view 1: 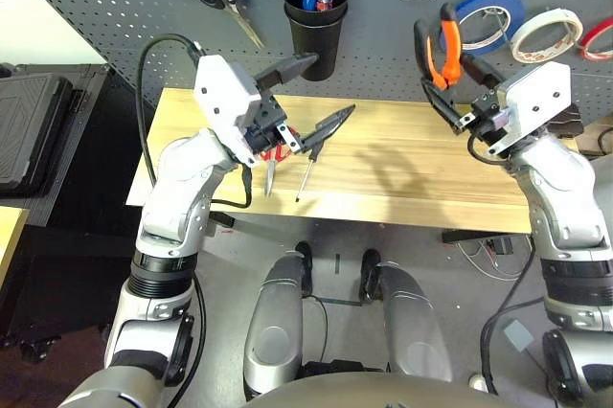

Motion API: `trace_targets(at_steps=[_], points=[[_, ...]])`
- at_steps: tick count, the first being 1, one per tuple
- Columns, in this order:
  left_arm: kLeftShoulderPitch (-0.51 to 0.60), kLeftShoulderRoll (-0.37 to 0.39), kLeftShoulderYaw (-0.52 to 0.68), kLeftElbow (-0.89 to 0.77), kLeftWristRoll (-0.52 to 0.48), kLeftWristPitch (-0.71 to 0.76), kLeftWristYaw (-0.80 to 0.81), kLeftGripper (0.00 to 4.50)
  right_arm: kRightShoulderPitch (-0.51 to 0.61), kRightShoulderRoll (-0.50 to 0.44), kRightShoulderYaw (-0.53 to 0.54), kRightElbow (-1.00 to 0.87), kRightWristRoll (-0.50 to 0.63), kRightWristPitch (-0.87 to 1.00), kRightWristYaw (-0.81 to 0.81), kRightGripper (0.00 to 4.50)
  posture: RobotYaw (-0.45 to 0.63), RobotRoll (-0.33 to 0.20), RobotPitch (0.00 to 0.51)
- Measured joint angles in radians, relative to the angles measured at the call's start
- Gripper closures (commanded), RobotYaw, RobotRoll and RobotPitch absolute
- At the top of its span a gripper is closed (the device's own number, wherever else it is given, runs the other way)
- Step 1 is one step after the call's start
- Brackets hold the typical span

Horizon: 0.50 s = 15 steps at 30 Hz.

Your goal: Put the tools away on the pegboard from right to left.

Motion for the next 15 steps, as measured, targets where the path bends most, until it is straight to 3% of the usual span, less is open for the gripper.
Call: trace_targets(at_steps=[15], points=[[-0.026,-0.007,0.006,-0.005,-0.039,0.009,0.035,0.00,-0.299,0.101,0.029,0.069,-0.021,-0.001,-0.087,2.04,0.14,0.000,0.203]])
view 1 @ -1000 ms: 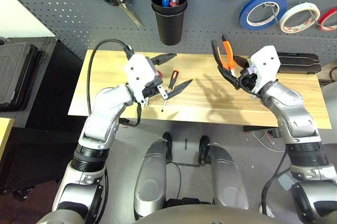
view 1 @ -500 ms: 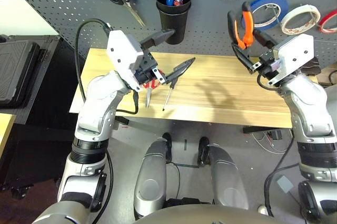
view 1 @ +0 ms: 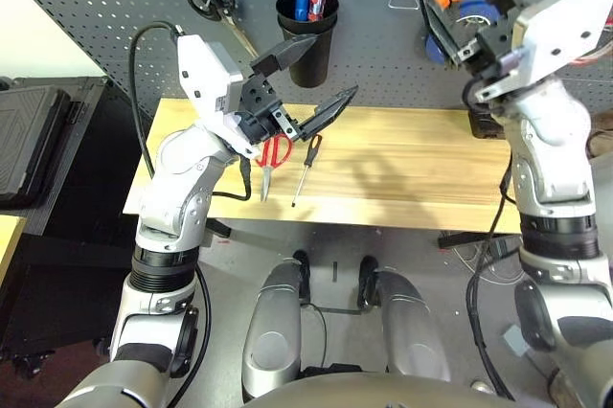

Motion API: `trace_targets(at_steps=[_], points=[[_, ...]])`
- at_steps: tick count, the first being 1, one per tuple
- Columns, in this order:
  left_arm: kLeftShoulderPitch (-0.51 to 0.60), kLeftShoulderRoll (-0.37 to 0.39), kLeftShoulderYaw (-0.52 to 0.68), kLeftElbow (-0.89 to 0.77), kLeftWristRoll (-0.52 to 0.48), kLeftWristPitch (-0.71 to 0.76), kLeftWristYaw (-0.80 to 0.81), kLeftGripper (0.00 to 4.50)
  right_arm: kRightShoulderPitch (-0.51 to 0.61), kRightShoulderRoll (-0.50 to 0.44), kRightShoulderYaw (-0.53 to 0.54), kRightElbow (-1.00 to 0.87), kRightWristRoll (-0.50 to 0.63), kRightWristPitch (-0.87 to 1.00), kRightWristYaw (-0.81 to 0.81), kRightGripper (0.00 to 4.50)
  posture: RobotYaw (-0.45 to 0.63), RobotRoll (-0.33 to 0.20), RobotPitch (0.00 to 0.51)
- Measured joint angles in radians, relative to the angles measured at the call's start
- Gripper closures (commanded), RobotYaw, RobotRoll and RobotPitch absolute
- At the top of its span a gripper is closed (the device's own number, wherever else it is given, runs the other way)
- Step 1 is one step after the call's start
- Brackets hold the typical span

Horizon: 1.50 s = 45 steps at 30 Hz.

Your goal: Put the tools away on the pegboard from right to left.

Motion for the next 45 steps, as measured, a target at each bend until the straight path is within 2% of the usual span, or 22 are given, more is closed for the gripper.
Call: trace_targets(at_steps=[5,11,18,28,45], points=[[-0.005,0.003,-0.001,0.002,0.004,-0.005,0.009,0.00,-0.117,0.047,0.003,0.131,0.004,-0.009,-0.014,2.04,0.14,0.000,0.211],[-0.006,0.002,-0.011,0.003,0.009,-0.005,0.019,0.00,-0.252,0.086,-0.003,0.395,0.004,-0.086,-0.035,2.04,0.16,0.000,0.231],[-0.006,0.006,-0.013,0.003,0.021,-0.005,0.027,0.00,-0.332,0.095,-0.006,0.626,0.004,-0.182,-0.048,2.04,0.18,0.000,0.242],[-0.006,0.009,-0.014,0.003,0.035,-0.005,0.030,0.00,-0.372,0.108,-0.014,0.775,0.012,-0.238,-0.075,2.04,0.19,0.000,0.246],[-0.008,0.010,-0.014,0.007,0.052,-0.008,0.031,0.00,-0.399,0.129,-0.017,0.857,0.012,-0.284,-0.162,2.04,0.19,0.000,0.246]])
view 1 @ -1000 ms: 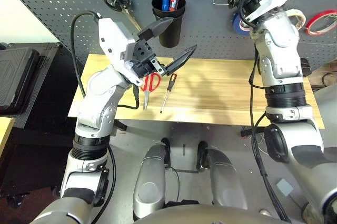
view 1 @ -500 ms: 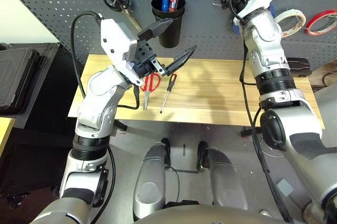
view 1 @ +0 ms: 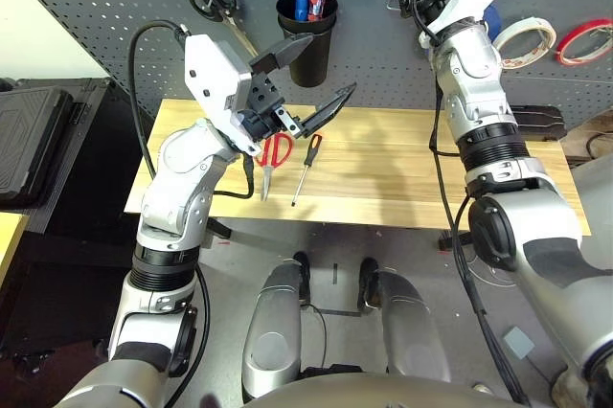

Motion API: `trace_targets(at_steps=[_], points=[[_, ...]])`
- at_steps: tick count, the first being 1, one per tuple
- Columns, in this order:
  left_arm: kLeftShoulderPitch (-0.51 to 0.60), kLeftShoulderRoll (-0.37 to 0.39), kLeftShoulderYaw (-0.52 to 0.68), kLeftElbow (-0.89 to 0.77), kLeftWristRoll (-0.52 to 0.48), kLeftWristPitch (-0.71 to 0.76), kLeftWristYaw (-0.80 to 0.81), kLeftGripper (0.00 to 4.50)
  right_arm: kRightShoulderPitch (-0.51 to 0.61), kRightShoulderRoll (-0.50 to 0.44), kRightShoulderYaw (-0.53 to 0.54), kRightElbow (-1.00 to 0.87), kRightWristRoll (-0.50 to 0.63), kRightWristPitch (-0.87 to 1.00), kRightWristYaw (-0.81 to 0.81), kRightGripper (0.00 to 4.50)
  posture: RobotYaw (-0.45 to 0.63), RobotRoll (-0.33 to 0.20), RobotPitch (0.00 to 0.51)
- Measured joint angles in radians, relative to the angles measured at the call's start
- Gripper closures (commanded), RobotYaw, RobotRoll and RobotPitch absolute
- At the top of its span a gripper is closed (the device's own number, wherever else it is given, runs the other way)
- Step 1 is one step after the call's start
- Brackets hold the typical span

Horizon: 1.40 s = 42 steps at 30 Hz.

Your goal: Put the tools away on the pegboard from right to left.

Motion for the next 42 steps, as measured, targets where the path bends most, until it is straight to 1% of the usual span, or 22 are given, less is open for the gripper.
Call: trace_targets(at_steps=[14,32,42], points=[[0.000,0.000,-0.002,0.005,0.025,-0.015,0.000,0.00,-0.008,0.000,0.000,0.040,-0.001,-0.023,-0.052,2.04,0.19,0.000,0.242],[0.000,0.000,-0.011,0.006,0.036,-0.022,0.000,0.00,-0.003,0.018,-0.009,0.041,-0.002,-0.065,-0.059,2.04,0.21,0.000,0.241],[0.000,0.000,-0.019,0.012,0.044,-0.024,0.000,0.00,-0.003,0.022,-0.008,0.054,-0.023,-0.086,-0.086,2.04,0.20,0.000,0.237]])
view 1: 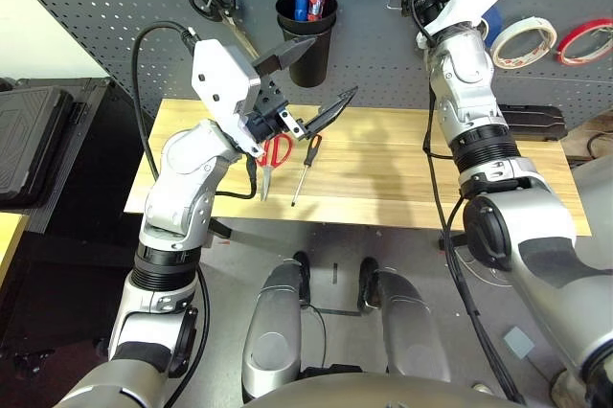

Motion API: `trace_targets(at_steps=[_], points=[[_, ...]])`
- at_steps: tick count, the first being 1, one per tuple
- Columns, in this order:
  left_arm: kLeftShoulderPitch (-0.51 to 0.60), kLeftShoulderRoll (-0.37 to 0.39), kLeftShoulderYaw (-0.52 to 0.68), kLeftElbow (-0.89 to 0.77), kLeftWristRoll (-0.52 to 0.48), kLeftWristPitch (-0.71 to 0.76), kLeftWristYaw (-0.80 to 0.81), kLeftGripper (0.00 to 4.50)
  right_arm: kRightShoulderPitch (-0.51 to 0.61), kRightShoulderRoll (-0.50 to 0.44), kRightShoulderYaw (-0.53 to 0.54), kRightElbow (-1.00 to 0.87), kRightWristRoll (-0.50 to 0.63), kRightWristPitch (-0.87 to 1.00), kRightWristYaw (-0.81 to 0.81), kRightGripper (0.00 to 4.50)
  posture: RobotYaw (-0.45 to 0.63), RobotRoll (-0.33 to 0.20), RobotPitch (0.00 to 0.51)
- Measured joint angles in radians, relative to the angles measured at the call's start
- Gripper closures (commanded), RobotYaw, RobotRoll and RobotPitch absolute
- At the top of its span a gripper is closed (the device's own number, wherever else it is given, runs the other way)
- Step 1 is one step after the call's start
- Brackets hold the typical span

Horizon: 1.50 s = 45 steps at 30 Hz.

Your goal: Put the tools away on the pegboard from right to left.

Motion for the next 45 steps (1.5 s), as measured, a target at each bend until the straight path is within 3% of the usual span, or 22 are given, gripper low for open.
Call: trace_targets(at_steps=[26,32,41,45], points=[[0.000,0.000,-0.002,0.004,0.007,0.000,0.001,0.00,0.041,0.023,-0.006,0.021,-0.009,0.060,0.017,2.04,0.20,0.000,0.243],[0.000,0.000,-0.008,0.004,0.013,0.000,0.002,0.00,0.066,0.024,0.002,0.010,-0.021,0.049,0.016,0.10,0.20,0.000,0.244],[0.000,0.000,-0.011,0.011,0.020,0.000,0.003,0.00,0.124,0.022,0.015,-0.119,-0.035,-0.087,0.024,0.02,0.20,0.000,0.245],[0.001,0.002,-0.011,0.016,0.021,0.000,0.004,0.00,0.204,-0.002,0.027,-0.245,-0.029,-0.079,0.084,0.02,0.21,0.000,0.247]])
